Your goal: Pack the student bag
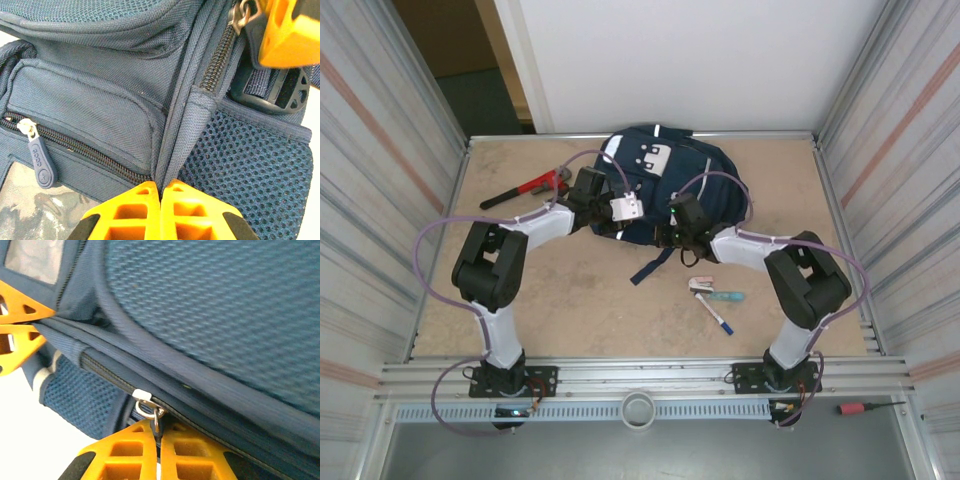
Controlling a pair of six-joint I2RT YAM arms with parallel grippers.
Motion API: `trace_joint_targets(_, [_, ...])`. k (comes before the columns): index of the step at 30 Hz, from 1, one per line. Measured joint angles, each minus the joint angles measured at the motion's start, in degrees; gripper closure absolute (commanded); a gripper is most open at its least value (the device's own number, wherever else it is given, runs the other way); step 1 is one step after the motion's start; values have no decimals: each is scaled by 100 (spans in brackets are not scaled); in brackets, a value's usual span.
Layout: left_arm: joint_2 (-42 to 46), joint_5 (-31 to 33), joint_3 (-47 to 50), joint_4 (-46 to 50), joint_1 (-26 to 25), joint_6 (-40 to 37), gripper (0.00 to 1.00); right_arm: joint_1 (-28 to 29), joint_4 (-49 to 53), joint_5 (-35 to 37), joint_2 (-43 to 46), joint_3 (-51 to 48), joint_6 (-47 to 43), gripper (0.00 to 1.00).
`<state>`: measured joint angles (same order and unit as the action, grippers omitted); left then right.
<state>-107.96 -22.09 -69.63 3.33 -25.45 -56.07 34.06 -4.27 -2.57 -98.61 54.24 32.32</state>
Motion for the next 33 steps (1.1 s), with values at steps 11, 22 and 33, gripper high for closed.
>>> trace_joint_targets(11, [0, 13, 2, -37, 0, -90, 100, -737, 190, -264, 741, -748, -339, 100])
trace_joint_targets(22, [0, -42, 7, -22, 37, -90, 100, -935, -105, -1051, 656, -809, -914, 88])
trace_joint_targets(33, [0, -42, 7, -20, 37, -90, 100, -896, -439, -1045, 529, -811, -1038, 91])
